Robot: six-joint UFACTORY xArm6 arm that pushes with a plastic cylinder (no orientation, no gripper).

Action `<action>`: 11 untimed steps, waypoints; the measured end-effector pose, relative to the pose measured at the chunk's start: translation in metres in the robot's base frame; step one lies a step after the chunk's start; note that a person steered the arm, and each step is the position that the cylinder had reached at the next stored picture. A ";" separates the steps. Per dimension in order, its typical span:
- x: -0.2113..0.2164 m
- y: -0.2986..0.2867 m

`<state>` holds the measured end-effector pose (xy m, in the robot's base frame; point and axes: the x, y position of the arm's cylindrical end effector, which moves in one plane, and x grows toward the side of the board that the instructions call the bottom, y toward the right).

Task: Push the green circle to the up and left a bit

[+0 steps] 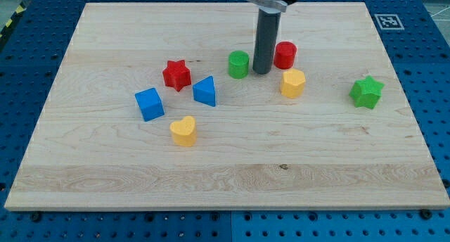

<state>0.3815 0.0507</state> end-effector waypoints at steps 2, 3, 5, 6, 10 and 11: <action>0.000 -0.075; 0.000 -0.090; 0.000 -0.097; 0.000 -0.082; -0.018 -0.131; -0.019 -0.115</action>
